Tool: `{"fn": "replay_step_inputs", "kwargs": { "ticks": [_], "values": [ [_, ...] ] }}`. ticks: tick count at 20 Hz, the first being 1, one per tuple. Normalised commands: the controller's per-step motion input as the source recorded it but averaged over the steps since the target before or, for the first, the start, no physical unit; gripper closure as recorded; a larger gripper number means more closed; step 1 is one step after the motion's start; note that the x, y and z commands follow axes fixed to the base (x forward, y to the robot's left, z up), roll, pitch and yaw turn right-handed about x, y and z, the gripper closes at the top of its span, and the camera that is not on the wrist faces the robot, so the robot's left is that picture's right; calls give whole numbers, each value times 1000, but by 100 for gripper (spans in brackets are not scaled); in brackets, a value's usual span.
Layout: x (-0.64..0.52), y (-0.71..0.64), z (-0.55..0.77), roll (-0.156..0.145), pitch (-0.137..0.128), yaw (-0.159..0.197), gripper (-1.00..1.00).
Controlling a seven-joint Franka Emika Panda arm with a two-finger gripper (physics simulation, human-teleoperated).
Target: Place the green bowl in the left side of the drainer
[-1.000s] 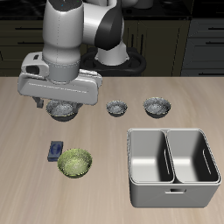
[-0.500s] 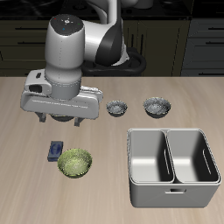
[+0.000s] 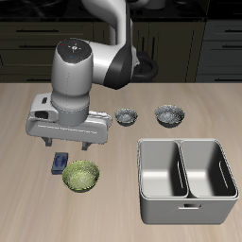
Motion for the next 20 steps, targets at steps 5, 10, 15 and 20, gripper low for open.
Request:
{"fn": "replay_step_inputs", "kwargs": {
  "ticks": [5,10,15,20],
  "values": [
    [62,-11,-321,-4,25,-15,-100],
    [82,-12,-364,-4,26,0,-100],
    [29,-61,-266,-6,26,-2,-100],
    [-39,-112,-276,-22,31,-14,-100]
  ]
}}
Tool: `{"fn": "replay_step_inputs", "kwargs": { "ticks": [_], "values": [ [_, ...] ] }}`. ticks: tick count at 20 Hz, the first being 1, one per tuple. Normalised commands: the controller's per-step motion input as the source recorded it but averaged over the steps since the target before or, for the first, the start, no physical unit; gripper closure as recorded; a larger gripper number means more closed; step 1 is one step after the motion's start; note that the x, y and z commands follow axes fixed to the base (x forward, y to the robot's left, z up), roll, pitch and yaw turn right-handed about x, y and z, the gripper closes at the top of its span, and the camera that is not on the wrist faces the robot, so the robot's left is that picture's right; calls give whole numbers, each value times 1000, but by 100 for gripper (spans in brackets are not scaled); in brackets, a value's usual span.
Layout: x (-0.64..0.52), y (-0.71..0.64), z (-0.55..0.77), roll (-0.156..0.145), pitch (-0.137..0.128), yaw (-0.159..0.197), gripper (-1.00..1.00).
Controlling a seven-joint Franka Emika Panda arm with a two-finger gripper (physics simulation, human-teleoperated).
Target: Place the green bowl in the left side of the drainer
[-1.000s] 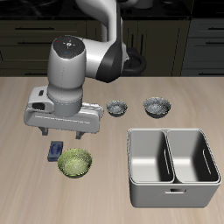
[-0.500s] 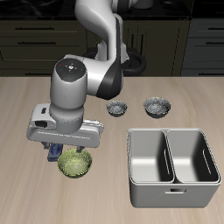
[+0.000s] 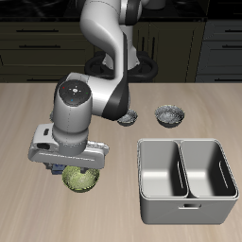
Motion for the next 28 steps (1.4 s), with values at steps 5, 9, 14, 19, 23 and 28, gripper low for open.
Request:
{"fn": "replay_step_inputs", "kwargs": {
  "ticks": [5,9,14,19,23,28],
  "values": [
    [-69,-47,-253,-4,25,-6,-100],
    [-41,-18,-232,-3,21,4,-100],
    [-38,18,-343,17,52,1,-100],
    [-66,63,-160,25,0,16,100],
    [-30,-48,88,-11,-7,-6,100],
    [-92,3,283,-10,-22,5,100]
  ]
}}
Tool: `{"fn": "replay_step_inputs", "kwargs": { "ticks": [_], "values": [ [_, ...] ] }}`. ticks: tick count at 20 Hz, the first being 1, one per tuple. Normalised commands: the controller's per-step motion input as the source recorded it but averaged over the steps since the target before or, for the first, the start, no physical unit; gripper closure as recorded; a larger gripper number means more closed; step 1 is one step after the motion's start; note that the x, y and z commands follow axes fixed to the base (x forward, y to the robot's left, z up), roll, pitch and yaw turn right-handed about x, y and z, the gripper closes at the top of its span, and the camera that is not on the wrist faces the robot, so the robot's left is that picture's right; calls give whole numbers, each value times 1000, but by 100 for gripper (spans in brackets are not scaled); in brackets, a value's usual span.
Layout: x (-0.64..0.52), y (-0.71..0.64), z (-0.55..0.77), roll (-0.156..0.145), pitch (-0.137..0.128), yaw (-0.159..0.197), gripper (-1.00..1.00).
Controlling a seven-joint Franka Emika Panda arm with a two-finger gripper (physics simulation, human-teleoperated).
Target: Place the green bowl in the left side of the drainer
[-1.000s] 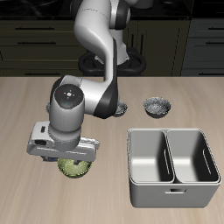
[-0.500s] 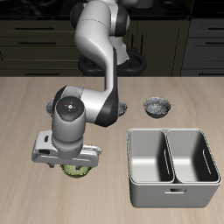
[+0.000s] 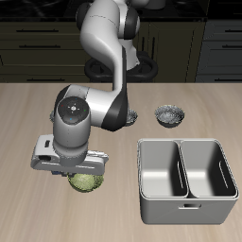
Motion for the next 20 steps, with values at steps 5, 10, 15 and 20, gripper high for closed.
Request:
{"fn": "replay_step_inputs", "kwargs": {
  "ticks": [5,10,15,20],
  "values": [
    [-150,43,436,-20,-38,15,100],
    [-218,152,597,-6,-57,11,100],
    [-217,160,713,-2,-69,-17,100],
    [-221,51,660,-17,-60,-21,100]
  ]
}}
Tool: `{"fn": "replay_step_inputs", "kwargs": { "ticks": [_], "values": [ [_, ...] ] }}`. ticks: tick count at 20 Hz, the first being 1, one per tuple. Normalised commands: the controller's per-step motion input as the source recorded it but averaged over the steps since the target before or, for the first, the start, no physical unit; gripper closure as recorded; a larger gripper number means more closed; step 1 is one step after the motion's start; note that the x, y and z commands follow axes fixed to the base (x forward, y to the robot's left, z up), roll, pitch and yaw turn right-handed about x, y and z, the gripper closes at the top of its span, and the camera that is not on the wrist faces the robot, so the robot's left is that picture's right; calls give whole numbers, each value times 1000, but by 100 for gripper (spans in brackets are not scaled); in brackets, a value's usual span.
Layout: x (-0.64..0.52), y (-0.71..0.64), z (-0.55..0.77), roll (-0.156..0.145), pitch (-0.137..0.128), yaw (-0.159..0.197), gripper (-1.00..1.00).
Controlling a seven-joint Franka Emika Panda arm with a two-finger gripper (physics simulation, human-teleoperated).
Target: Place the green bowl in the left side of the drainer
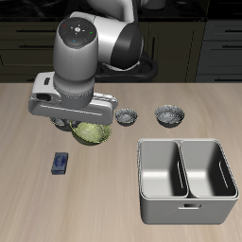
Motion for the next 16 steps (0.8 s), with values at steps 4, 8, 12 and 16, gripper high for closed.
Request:
{"fn": "replay_step_inputs", "kwargs": {
  "ticks": [4,8,12,16],
  "values": [
    [-198,14,559,-25,-49,-16,100],
    [-231,71,518,-23,-53,0,100],
    [-181,52,465,-17,-60,-12,100],
    [-140,107,433,-3,-64,24,100]
  ]
}}
